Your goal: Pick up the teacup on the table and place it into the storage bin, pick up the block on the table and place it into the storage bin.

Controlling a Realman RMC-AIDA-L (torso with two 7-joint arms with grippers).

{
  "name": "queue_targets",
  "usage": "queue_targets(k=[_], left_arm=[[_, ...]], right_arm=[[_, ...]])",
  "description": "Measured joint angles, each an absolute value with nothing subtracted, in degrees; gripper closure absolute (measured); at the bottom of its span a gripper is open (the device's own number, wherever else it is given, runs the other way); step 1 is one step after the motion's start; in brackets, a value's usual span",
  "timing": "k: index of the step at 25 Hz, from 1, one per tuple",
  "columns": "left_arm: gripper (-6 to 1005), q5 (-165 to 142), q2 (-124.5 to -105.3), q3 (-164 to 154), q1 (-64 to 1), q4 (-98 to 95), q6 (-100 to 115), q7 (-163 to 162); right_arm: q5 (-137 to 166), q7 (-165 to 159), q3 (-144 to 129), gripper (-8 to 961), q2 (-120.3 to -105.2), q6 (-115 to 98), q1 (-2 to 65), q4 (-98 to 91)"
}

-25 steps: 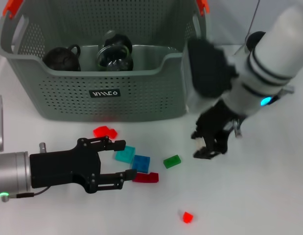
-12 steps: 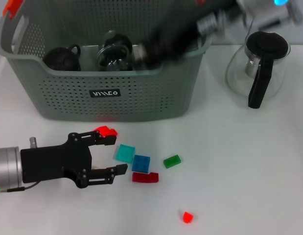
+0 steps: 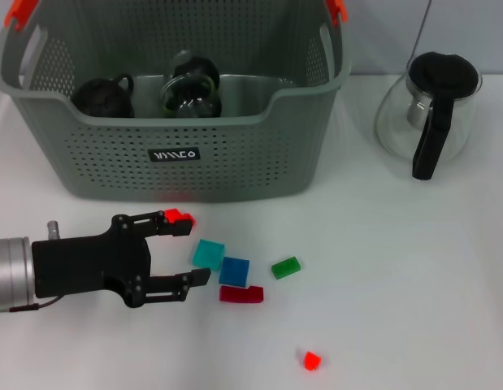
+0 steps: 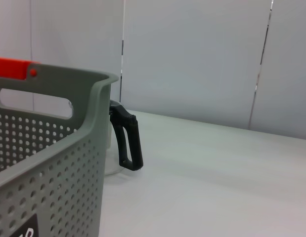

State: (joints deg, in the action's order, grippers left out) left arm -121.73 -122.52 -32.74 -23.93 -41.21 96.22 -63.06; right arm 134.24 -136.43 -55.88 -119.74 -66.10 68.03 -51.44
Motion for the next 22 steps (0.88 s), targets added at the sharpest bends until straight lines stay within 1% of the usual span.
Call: queue_targets(k=[12, 18, 22], left_arm=[[238, -121.7, -122.52, -32.9, -23.6, -41.2, 96.3, -63.2], [238, -121.7, -122.52, -32.9, -23.5, -41.2, 96.3, -63.1], [238, -121.7, -122.51, -32.9, -23.5, -41.2, 96.4, -63.1]], right_arm=[[135.4, -136.5, -66.4, 332, -120.08, -53.9, 68.4, -46.5], [135.0, -136.7, -67.3, 116, -120.17, -53.9, 67.9, -47.3], [132.4, -135.1, -67.2, 73, -120.20, -58.5, 64.8, -52.8]])
